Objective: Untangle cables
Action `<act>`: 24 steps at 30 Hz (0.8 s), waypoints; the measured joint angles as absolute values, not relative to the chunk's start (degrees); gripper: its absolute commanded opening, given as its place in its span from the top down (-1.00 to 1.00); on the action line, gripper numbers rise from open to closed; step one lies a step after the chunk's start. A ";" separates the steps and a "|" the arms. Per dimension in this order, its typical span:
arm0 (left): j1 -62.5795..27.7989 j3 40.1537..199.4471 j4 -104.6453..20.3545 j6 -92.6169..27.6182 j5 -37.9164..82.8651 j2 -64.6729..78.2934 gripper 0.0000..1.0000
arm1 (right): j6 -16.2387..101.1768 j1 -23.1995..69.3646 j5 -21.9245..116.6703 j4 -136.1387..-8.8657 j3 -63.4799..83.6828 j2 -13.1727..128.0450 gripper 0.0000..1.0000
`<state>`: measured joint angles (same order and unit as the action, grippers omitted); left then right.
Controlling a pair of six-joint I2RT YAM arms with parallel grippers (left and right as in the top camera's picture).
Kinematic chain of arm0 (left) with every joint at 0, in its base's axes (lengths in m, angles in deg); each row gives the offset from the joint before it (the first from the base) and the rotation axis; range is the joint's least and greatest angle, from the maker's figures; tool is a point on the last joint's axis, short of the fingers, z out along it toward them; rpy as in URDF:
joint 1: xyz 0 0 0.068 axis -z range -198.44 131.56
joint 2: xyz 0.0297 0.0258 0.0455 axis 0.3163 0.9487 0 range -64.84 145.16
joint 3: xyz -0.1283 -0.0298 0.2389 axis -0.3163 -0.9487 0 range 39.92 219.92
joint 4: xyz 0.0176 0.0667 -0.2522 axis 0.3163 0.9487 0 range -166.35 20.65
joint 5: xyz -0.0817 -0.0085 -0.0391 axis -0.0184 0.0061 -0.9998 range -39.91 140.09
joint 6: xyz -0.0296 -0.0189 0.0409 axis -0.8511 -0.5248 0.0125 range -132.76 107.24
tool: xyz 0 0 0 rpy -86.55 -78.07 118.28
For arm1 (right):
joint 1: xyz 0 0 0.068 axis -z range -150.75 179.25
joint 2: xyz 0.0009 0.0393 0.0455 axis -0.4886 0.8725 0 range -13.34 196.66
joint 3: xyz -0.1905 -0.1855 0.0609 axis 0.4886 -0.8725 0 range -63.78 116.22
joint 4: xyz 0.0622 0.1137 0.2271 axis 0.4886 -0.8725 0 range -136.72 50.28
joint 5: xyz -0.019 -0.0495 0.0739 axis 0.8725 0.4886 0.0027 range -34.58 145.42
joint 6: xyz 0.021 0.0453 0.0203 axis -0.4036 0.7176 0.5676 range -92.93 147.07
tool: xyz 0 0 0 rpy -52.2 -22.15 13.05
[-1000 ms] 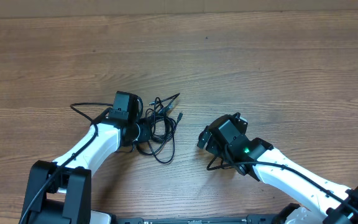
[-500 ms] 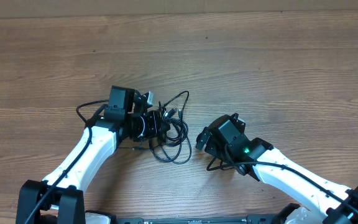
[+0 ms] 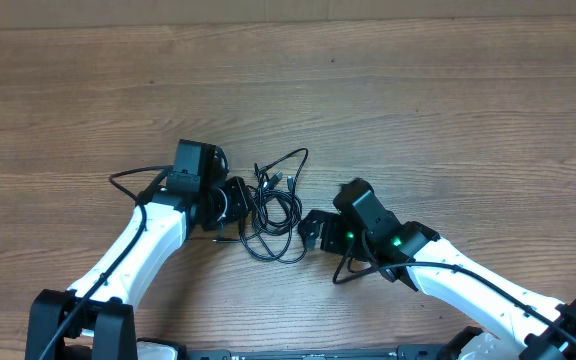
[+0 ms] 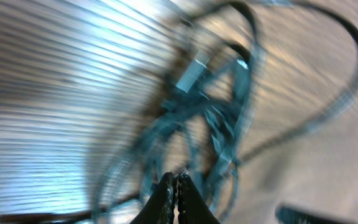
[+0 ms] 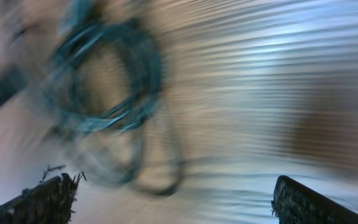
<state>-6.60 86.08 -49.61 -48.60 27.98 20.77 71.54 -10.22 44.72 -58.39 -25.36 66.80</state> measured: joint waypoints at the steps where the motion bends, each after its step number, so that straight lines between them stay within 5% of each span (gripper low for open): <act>1: -7.30 86.05 -49.63 -49.60 29.42 20.77 0.69 | 69.07 -10.22 42.12 -57.24 -25.36 66.82 -1.00; 4: -10.43 86.16 -49.74 -51.83 32.51 20.77 0.06 | 62.36 -10.22 35.30 -54.63 -25.36 66.82 -1.00; 6: -13.40 86.71 -49.52 -52.55 33.93 20.77 -0.62 | 58.88 -10.46 32.56 -53.24 -25.36 66.82 -1.00; 13: -22.56 88.50 -48.80 -53.34 34.28 20.77 -0.81 | 49.79 -16.71 30.82 -47.68 -25.36 66.82 -0.75; 24: -23.67 88.50 -47.62 -53.36 33.16 20.77 -0.86 | 45.75 -26.30 47.08 -40.12 -25.32 74.12 -0.72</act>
